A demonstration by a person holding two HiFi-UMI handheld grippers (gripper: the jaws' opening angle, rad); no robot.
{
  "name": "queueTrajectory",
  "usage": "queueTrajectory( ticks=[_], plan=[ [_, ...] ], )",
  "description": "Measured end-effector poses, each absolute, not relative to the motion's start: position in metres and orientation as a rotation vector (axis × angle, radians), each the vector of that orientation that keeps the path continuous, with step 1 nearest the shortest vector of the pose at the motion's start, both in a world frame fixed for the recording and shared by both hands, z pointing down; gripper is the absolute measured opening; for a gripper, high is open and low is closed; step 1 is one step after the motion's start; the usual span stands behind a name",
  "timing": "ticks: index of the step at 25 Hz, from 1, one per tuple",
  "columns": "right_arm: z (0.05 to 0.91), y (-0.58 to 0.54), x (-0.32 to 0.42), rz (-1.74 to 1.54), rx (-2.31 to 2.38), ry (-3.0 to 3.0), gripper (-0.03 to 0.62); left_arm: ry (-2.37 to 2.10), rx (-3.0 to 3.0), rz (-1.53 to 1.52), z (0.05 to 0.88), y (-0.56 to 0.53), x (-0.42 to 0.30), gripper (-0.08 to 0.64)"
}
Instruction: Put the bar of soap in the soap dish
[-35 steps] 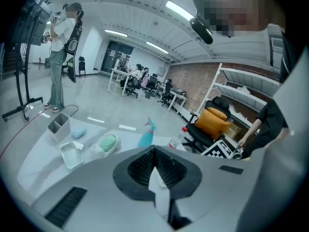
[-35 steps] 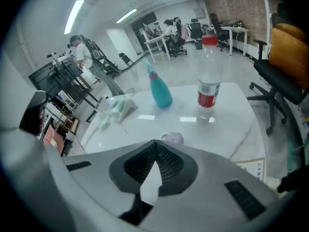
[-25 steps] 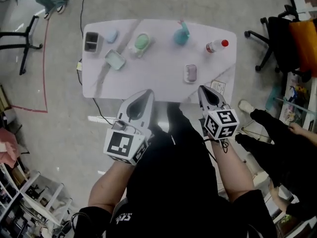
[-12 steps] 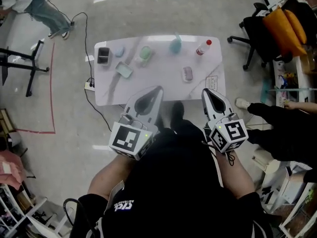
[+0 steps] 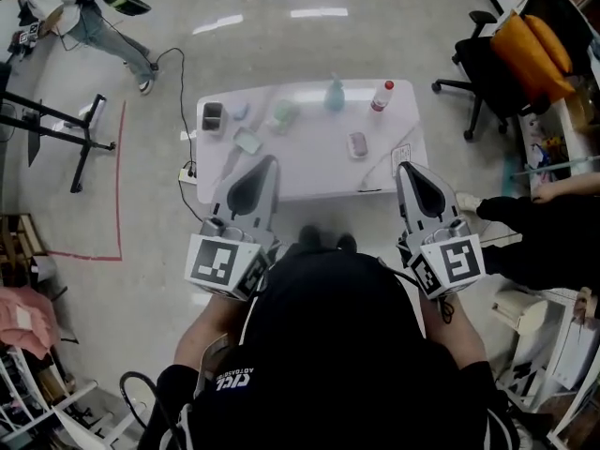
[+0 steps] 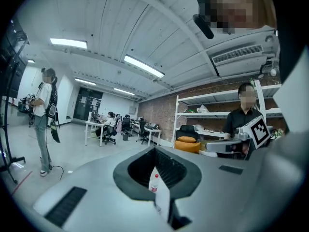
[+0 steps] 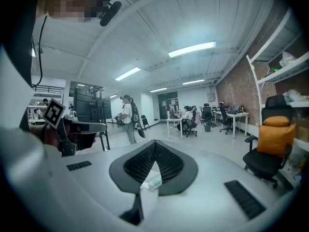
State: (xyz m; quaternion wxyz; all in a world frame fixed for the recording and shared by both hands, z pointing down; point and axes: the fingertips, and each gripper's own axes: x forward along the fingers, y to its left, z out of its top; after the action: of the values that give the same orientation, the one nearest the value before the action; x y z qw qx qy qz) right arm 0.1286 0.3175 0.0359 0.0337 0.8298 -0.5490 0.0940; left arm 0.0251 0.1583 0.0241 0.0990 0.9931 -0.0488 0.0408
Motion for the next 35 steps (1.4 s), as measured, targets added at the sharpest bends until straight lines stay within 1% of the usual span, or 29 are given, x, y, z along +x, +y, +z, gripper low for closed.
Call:
queueTrajectory(
  ticks=[4, 9, 16, 21, 26, 35],
  plan=[
    [0.027, 0.34, 0.125, 0.214, 2.537, -1.671, 0.017, -0.187, 2.967, 0.108, 0.02, 0.17, 0.016, 0.008],
    [0.025, 0.368, 0.126, 0.219, 2.564, -1.673, 0.017, -0.179, 2.978, 0.121, 0.015, 0.197, 0.016, 0.008],
    [0.026, 0.38, 0.131, 0.216, 2.592, -1.683, 0.017, -0.173, 2.983, 0.13, 0.011, 0.213, 0.018, 0.008],
    [0.028, 0.383, 0.13, 0.235, 2.595, -1.701, 0.018, -0.158, 2.991, 0.151, 0.012, 0.221, 0.016, 0.007],
    [0.033, 0.387, 0.13, 0.259, 2.587, -1.722, 0.018, -0.156, 3.036, 0.102, 0.002, 0.231, 0.018, 0.008],
    [0.049, 0.39, 0.124, 0.358, 2.518, -1.83, 0.018, -0.24, 3.009, 0.17, 0.013, 0.243, 0.012, 0.008]
  ],
)
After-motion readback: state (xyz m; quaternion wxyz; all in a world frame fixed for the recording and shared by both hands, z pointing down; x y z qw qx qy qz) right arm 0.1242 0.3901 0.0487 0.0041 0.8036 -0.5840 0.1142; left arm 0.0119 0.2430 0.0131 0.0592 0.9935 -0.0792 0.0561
